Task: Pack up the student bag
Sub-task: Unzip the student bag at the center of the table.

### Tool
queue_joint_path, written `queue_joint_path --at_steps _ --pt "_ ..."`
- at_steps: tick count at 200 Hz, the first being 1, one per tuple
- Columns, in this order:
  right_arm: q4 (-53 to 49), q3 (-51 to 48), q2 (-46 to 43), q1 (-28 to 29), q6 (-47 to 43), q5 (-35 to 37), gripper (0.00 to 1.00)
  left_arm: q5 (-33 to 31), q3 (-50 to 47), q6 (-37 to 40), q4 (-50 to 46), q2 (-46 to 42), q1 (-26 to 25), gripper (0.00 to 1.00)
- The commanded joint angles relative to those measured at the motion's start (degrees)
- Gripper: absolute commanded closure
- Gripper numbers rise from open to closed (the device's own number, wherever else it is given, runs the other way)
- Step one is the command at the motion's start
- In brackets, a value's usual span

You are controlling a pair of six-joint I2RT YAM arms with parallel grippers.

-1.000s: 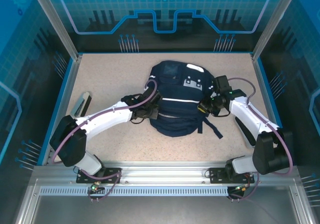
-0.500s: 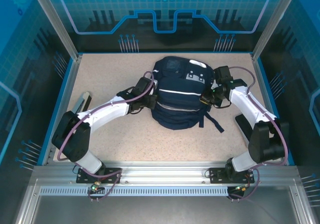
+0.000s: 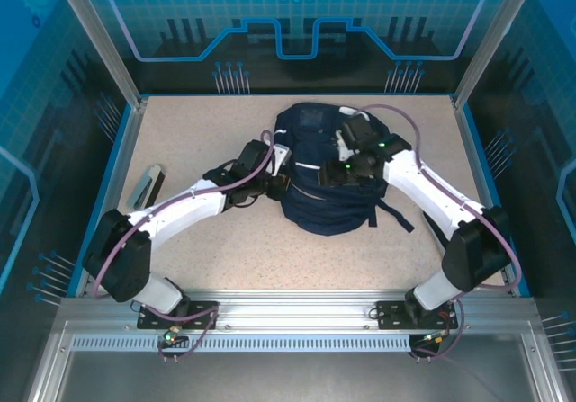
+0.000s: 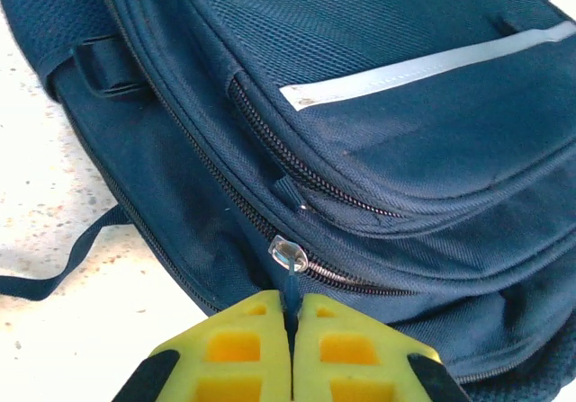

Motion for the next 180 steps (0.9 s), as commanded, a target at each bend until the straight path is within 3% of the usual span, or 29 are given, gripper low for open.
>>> queue_joint_path --at_steps 1,62,97,124,140,158,180 --pt "-1.91 4.45 3.92 2.78 -11.65 2.58 0.46 3.02 -1.71 -0.22 3.69 -3.84 -0.35 1.00" --pt "-2.79 9.41 11.57 3.70 -24.58 -7.52 0.39 4.07 -5.93 -2.92 7.06 -6.80 -0.37 1.00" --pt "-2.80 11.17 14.23 4.21 -24.62 -3.91 0.37 4.13 -7.09 -3.76 8.41 -7.67 -0.29 1.00" --pt "-2.06 12.22 15.97 4.23 -25.29 0.38 0.40 3.99 -8.00 -4.35 9.34 -8.20 -0.24 1.00" --pt "-2.83 13.29 17.05 4.27 -26.78 0.24 0.51 3.31 -8.49 -4.70 9.64 -8.69 -0.11 1.00" --pt "-4.13 14.16 17.82 4.28 -27.94 0.31 0.76 1.77 -9.57 -5.33 10.56 -9.67 0.29 1.00" --pt "-4.89 13.70 17.24 4.37 -28.26 0.22 0.97 -2.71 -10.67 -6.57 10.90 -10.41 0.97 1.00"
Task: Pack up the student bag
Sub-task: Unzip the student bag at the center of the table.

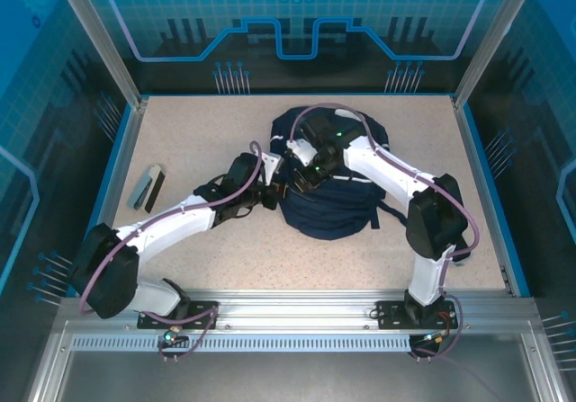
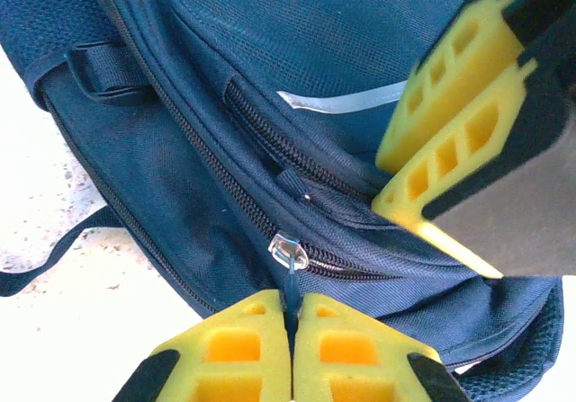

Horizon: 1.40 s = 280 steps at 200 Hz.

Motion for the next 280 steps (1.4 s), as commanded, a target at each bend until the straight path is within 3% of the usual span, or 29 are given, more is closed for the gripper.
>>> queue_joint_path --at_steps 1,42,90,119,129,147,170,215,261,280 --pt "-1.61 0.74 0.98 -0.90 -1.40 3.51 0.97 -4.21 -0.92 -2.17 2.66 -3.94 0.87 1.00" --pt "1.56 -5.28 -4.56 -0.43 -3.91 -3.50 1.00 -8.04 -1.18 -3.85 3.40 -2.40 3.00 1.00" --pt "2.81 -8.44 -7.34 -0.36 -6.59 -12.73 1.00 -5.62 2.31 -4.67 3.50 2.80 6.00 1.00" --pt "3.42 -8.06 -7.73 -0.35 -5.14 -10.78 1.00 -5.00 4.18 -5.03 2.71 5.25 6.82 1.00" --pt "3.72 -7.59 -7.79 -0.59 -2.61 -7.83 0.86 -5.10 4.45 -5.48 2.52 5.40 7.06 1.00" --pt "4.32 -7.52 -9.19 -2.11 3.38 -4.86 0.50 -6.99 4.58 -6.90 1.44 4.79 7.71 1.00" --pt "7.42 -11.73 -15.08 -5.04 12.33 2.26 0.33 -10.36 3.07 -8.90 -0.65 2.78 9.53 1.00" --pt "6.82 -20.61 -21.65 -19.25 24.85 7.60 0.27 -14.20 -2.39 -11.34 -6.20 -3.87 13.77 1.00" --pt "0.77 -27.12 -22.99 -33.39 33.98 19.41 0.22 -16.09 -5.81 -14.00 -12.46 -11.03 15.52 1.00" --pt "-0.01 -30.48 -24.14 -38.77 35.94 22.84 0.17 -14.95 -4.91 -14.88 -15.79 -12.24 15.52 0.70"
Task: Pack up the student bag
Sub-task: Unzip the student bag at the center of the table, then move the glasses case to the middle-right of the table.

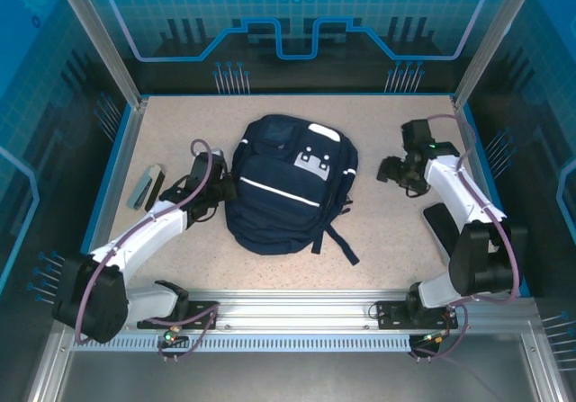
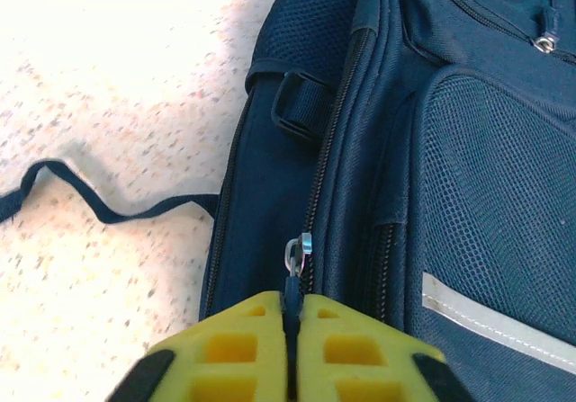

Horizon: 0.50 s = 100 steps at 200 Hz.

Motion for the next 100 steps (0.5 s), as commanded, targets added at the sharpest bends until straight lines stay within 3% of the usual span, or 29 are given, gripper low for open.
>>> queue_joint_path --at_steps 1,27,42,64,100 --pt "-4.38 -3.70 -2.36 -5.85 6.06 7.50 0.17 -1.12 0.54 -2.55 -5.00 -2.72 0.46 0.69" --pt "-3.52 -8.08 -4.35 -13.15 6.46 7.53 0.09 0.61 4.09 -2.99 -10.06 -2.87 0.54 0.36" --pt "-2.02 -10.40 -5.16 -17.56 5.64 4.81 0.03 2.04 5.96 -2.86 -11.47 -2.82 0.61 0.24" --pt "-0.61 -12.74 -5.12 -22.90 5.31 1.04 0.00 3.90 7.93 -3.29 -12.31 -2.91 0.57 0.17" --pt "1.51 -17.58 -4.35 -28.23 5.97 -4.85 0.00 6.15 9.34 -4.04 -12.57 -3.56 0.53 0.12"
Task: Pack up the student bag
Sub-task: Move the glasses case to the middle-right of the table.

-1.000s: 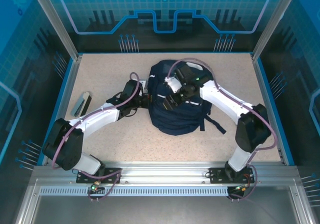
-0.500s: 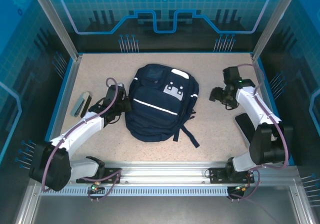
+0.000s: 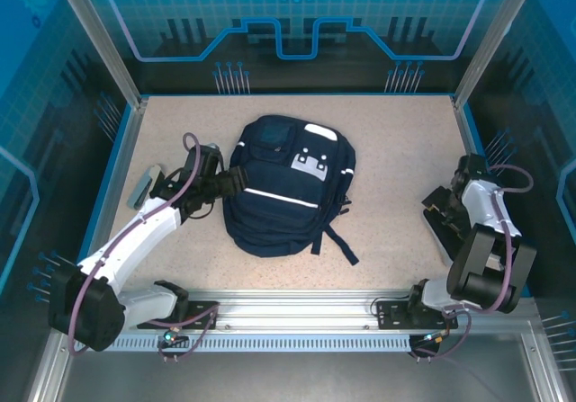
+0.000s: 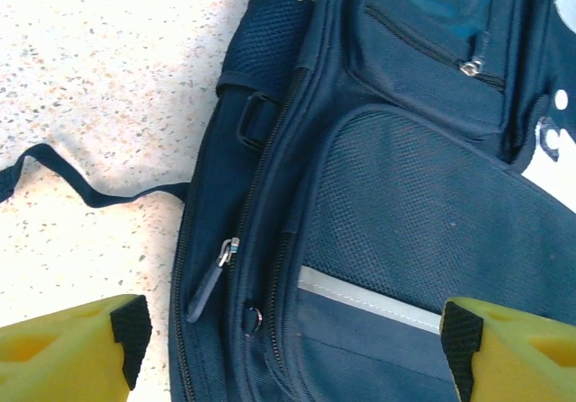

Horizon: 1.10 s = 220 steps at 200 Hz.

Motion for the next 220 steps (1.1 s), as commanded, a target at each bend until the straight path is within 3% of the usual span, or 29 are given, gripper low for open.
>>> queue_joint_path --at_steps 1,37,87,122,178,220 --pt "1.31 -3.22 -0.02 -2.50 1.03 -5.56 0.00 2.73 1.98 -0.91 -2.37 -1.73 0.45 0.12" --pt "3.90 -6.70 0.30 -1.53 3.08 -14.73 0.00 4.56 2.27 -1.27 -2.57 -2.18 0.45 0.10" --pt "8.57 -4.93 2.26 17.40 14.20 -19.99 0.00 6.25 2.32 -2.60 -1.75 -2.13 0.41 0.09" --pt "5.95 2.87 6.16 23.44 13.95 -17.14 0.00 7.49 2.59 -3.02 -2.18 -1.99 0.42 0.09" --pt "2.86 9.54 6.52 20.39 1.42 -13.00 0.00 11.05 3.71 -2.26 -2.90 -1.92 0.42 0.08" --pt "4.29 8.69 12.18 13.34 -4.91 -19.83 0.00 12.42 4.22 -1.95 -2.98 -1.87 0.37 0.07"
